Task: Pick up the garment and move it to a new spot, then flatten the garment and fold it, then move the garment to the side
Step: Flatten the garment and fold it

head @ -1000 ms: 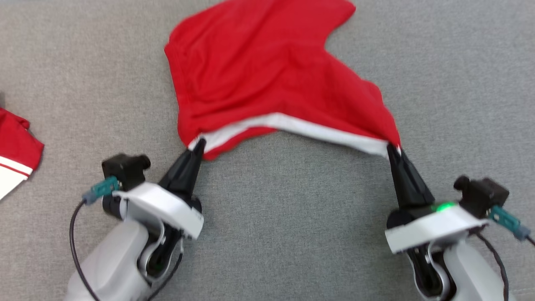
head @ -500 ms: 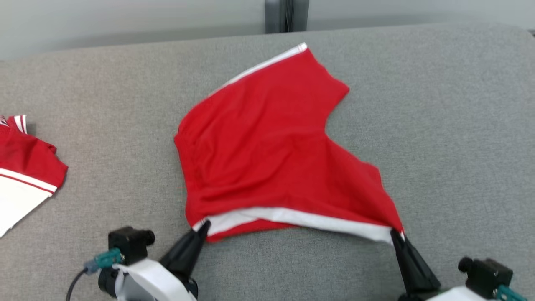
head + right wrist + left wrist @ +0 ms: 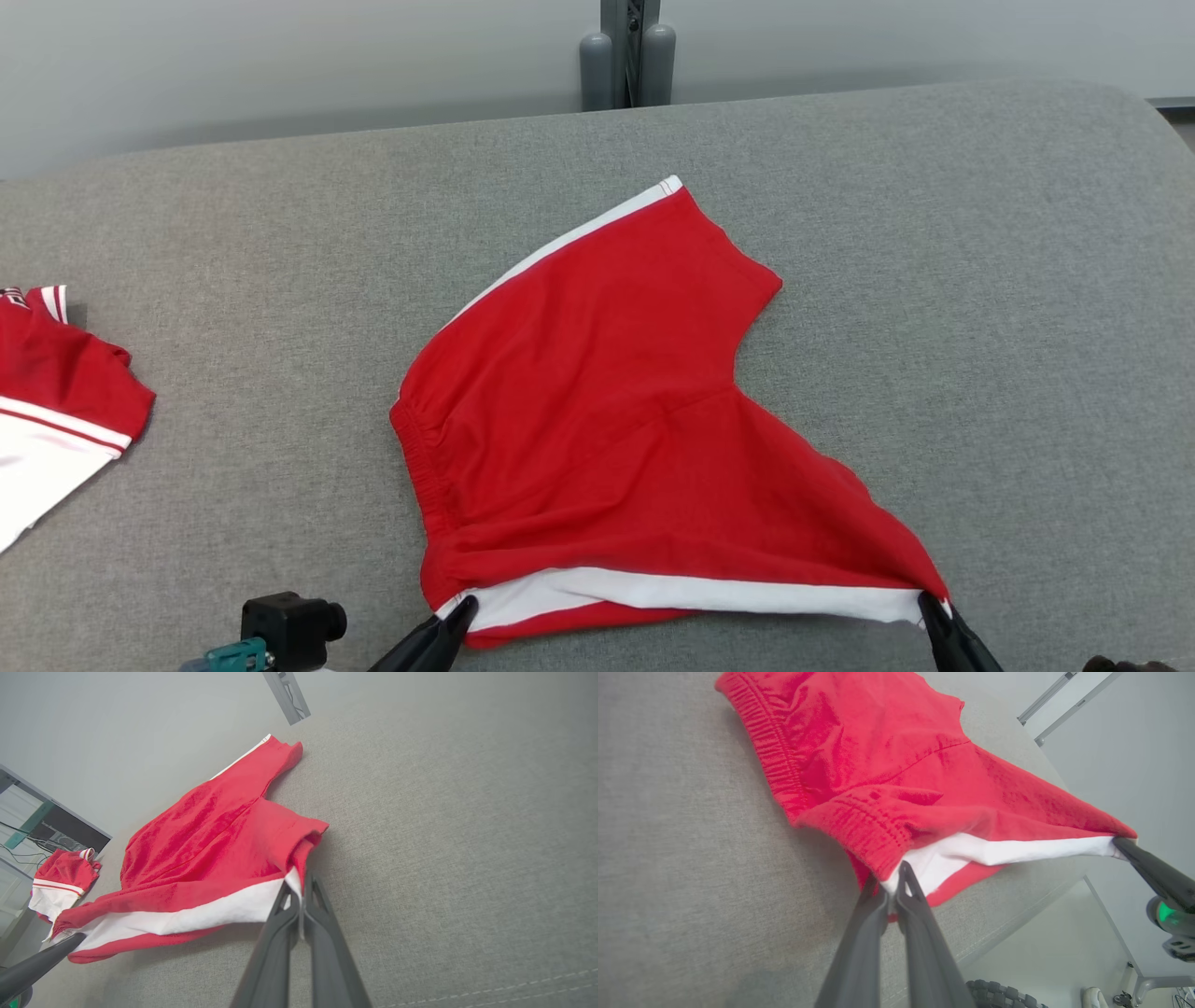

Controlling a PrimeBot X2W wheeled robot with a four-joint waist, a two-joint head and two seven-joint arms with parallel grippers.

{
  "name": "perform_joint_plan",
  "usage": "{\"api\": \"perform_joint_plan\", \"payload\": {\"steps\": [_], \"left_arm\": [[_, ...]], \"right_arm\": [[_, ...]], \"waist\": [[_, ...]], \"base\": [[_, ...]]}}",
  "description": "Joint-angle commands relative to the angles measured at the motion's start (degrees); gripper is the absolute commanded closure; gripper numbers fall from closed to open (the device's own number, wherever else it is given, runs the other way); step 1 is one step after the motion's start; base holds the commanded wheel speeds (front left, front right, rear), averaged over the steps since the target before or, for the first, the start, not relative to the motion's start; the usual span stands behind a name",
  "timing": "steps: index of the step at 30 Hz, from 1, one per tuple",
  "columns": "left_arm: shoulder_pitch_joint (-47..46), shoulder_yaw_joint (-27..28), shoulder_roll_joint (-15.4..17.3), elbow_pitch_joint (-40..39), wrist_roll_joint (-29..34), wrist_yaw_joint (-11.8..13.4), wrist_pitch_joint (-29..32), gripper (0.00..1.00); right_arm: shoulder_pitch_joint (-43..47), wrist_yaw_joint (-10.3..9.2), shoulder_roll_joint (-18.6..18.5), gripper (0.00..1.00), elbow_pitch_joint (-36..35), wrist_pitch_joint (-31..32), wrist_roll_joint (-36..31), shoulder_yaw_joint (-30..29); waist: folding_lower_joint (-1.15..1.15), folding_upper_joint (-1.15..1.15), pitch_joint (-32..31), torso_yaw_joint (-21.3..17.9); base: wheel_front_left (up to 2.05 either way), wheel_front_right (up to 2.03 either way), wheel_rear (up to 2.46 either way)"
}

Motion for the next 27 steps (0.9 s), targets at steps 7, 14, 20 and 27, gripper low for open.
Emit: {"api": "perform_joint_plan", "payload": {"steps": [7,14,20,27], "left_arm": [[-2.08,0.99,0.12,-1.68,-0.27,0.06,0.13,1.0],[-9.14,1.72,-2.39,0.37,0.16,-2.0,0.86,1.0],[-18.51,2.15,-7.16,6.14,0.52,-4.28,1.23,1.0],[-28.95,2.71,-13.0,15.52,0.89,-7.82,-0.03,1.0]], "right_arm": [[-5.9,0.04,-0.05,1.0,-2.13,1.03,-3.83,-3.47],[-22.02,0.04,-5.48,1.0,3.76,2.68,-6.69,-2.38],[-37.89,0.04,-9.56,1.0,13.73,2.46,-5.82,0.2],[-53.88,0.04,-12.6,1.0,27.57,0.88,-5.42,3.67]], "waist": [[0.0,0.0,0.39,0.92],[0.0,0.0,3.23,4.4],[0.0,0.0,7.98,9.18],[0.0,0.0,13.48,13.56]], "base": [[0.0,0.0,0.0],[0.0,0.0,0.0],[0.0,0.0,0.0],[0.0,0.0,0.0]]}}
